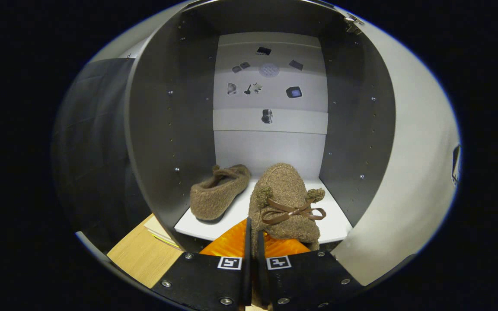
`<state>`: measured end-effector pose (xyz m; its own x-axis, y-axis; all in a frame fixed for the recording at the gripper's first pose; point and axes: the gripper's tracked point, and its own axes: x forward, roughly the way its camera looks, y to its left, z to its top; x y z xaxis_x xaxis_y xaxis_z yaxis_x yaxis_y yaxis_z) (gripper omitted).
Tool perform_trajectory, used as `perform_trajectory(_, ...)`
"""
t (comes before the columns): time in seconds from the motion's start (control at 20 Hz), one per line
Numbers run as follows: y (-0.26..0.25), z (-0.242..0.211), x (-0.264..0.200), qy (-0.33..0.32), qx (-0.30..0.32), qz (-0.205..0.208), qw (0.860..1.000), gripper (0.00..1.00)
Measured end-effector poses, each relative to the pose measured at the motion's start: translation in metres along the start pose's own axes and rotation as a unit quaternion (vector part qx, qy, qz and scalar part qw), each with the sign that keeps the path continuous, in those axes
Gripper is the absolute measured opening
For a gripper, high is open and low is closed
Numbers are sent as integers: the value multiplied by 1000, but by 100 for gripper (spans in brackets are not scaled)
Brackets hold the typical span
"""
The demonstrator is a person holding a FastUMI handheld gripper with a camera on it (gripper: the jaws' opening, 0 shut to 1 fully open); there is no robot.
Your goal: Open the shoe cabinet door, grab the shoes and put them into the shoe cabinet, then close the shoe cabinet door.
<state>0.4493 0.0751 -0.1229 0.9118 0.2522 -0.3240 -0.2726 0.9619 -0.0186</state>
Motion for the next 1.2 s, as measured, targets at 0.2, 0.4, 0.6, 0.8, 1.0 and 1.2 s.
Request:
perform_trajectory(0.2,-9,17,40,8,-7,0,1000,7)
perform_trajectory(0.4,-19,30,82,12,-1,-7,1000,7)
perform_trajectory(0.6,-31,35,125,28,-9,-21,999,7)
perform_trajectory(0.8,-30,23,145,49,-16,-20,998,7)
perform_trajectory(1.0,-26,12,157,69,0,-21,997,10)
perform_trajectory(1.2,-22,8,157,70,1,-28,997,17)
